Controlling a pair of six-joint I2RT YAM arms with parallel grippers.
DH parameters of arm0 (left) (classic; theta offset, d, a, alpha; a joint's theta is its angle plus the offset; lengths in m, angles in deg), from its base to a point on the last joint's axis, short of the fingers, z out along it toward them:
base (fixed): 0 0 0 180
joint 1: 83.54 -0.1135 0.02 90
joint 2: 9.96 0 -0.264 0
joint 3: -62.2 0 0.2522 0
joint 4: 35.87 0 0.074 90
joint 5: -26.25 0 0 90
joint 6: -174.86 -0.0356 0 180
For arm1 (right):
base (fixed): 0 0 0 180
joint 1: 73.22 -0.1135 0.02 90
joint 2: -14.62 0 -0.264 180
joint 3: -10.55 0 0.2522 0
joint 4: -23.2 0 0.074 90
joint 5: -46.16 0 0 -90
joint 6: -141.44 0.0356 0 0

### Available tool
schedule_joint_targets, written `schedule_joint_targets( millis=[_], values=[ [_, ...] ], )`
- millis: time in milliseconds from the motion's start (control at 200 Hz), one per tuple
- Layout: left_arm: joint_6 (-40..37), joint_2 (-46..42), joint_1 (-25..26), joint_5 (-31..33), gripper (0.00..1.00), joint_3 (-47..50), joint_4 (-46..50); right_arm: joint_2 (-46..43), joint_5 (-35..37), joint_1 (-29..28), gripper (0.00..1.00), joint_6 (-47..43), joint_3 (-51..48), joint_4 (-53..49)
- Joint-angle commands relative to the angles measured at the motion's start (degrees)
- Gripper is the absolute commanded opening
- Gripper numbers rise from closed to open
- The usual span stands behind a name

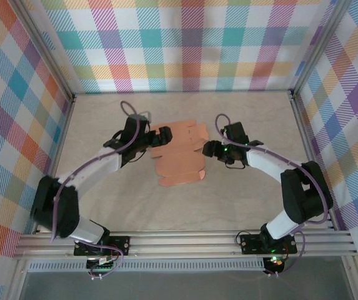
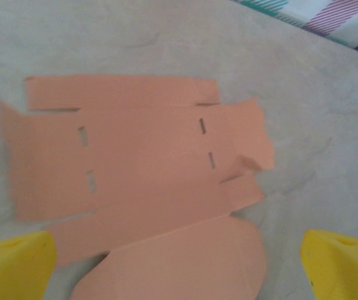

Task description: Fold the paper box

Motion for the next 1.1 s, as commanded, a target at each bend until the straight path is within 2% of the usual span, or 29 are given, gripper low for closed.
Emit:
schedule_joint_targets(
  millis=[0,155,190,430,565,715,815,915,1095],
  values=[
    [0.8,7.2,0.2,-1.4,1.0,-5.8,0.1,5.0,-3.3,1.5,0.72,1.3,5.5,2.3],
    [3.9,17.2,-1.9,-6.2,1.0,-13.3,2.3,14.0,-8.0,2.2,0.66,1.9,13.7,1.4],
    [4.4,18.2,-2.1,-6.8,1.0,-13.9,2.3,15.9,-8.6,2.2,0.6,2.6,15.2,1.3],
    [4.3,16.1,-2.6,-6.1,1.0,-12.0,3.9,23.6,-10.0,2.1,0.47,5.1,19.5,0.3],
    [4.7,11.6,-2.6,-5.5,1.0,-6.6,2.0,24.9,-12.9,2.1,0.39,7.9,17.0,5.3],
    [5.0,6.9,-2.5,-3.7,1.0,-1.3,1.8,25.4,-14.5,1.7,0.17,9.8,15.7,8.4],
    [5.1,4.7,-2.5,-2.9,1.0,0.5,1.6,23.6,-13.9,1.6,0.06,10.1,14.1,8.9],
    [4.4,3.4,-1.9,-2.3,1.0,0.4,2.1,21.5,-13.0,1.6,0.0,8.4,13.1,7.5],
    [1.2,3.0,1.1,-0.4,1.0,-2.9,6.0,16.9,-13.2,1.6,0.0,4.8,9.0,5.5]
  ],
)
